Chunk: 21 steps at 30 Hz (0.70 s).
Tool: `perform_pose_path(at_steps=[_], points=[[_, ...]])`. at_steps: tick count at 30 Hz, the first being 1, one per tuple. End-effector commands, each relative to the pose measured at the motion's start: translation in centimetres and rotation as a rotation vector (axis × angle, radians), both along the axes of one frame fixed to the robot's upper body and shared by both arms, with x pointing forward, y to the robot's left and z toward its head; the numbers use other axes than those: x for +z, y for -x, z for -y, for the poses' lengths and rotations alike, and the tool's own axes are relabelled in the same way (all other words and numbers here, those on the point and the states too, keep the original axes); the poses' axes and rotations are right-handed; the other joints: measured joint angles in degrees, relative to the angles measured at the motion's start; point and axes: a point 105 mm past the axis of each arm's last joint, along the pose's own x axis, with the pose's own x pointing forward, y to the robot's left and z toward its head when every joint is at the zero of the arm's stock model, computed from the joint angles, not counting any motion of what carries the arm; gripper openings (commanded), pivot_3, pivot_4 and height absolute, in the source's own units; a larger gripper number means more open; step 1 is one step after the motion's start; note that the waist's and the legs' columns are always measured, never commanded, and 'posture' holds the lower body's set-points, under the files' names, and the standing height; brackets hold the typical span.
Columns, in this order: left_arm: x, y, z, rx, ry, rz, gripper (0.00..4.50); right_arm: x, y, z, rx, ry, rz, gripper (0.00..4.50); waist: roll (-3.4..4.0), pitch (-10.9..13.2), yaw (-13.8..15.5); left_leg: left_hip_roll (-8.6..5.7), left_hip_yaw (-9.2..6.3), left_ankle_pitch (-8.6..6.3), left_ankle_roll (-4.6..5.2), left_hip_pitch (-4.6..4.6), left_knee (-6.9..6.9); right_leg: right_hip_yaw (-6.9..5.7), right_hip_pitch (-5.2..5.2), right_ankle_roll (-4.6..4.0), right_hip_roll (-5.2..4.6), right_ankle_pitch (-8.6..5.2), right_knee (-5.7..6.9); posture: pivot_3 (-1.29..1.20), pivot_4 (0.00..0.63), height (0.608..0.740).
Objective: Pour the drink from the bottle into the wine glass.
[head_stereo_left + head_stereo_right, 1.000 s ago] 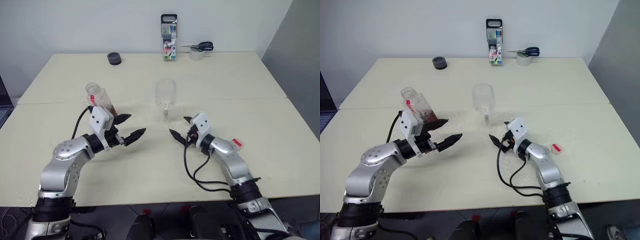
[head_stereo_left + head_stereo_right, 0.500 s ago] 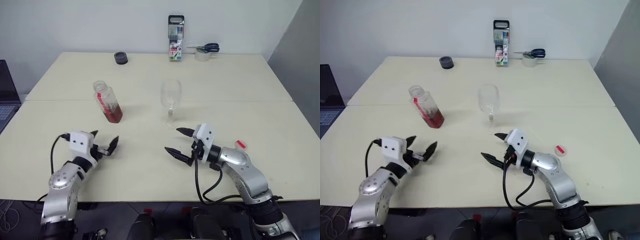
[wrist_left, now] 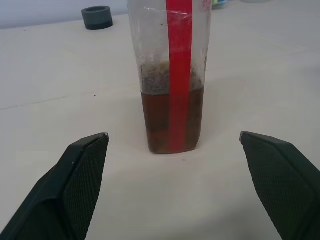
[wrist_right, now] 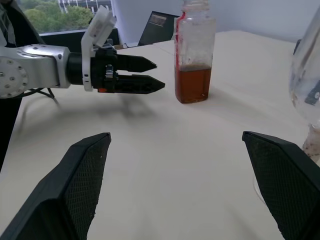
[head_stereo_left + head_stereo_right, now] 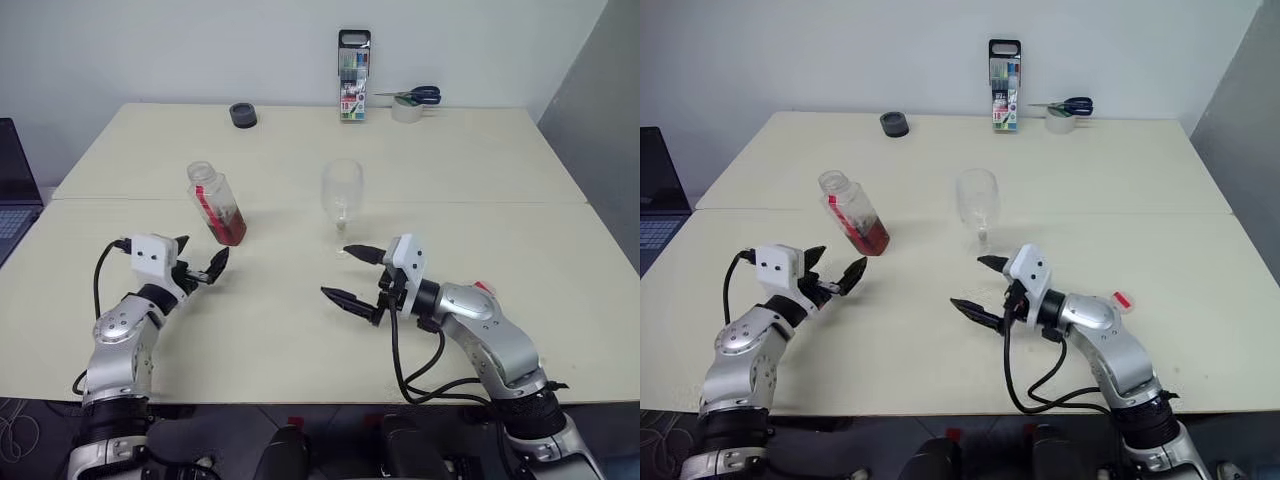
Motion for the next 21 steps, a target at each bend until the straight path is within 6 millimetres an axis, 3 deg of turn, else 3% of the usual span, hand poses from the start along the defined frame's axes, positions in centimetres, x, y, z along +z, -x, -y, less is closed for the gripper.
perform_pose_path(at_steps=[1,12,21], points=[[1.8,-0.6,-0.6,0.008,-0.031,0.076,4.50,1.7,0.6,-0.4,0.037,-0.022,0.053,4.48,-0.01,0.0,0.0,0.01,0.00,0.00,0.00,0.00,0.00,0.00,-0.01,0.00,0.01,0.00,-0.02,0.00,0.150,0.740],[2.4,-2.3,0.4,-0.036,-0.031,0.087,4.50,2.3,0.5,-0.6,0.037,-0.024,0.070,4.48,-0.01,0.0,0.0,0.00,-0.02,0.00,-0.01,-0.01,0.01,-0.01,-0.01,0.00,0.00,0.00,0.00,0.00,0.150,0.740],[4.1,-3.6,1.3,-0.045,-0.043,0.115,4.50,2.8,0.5,-0.7,0.039,-0.034,0.084,4.48,-0.02,0.0,-0.1,-0.01,-0.02,0.01,-0.01,-0.02,0.02,-0.02,-0.01,0.00,0.00,0.00,0.00,0.00,0.150,0.740]])
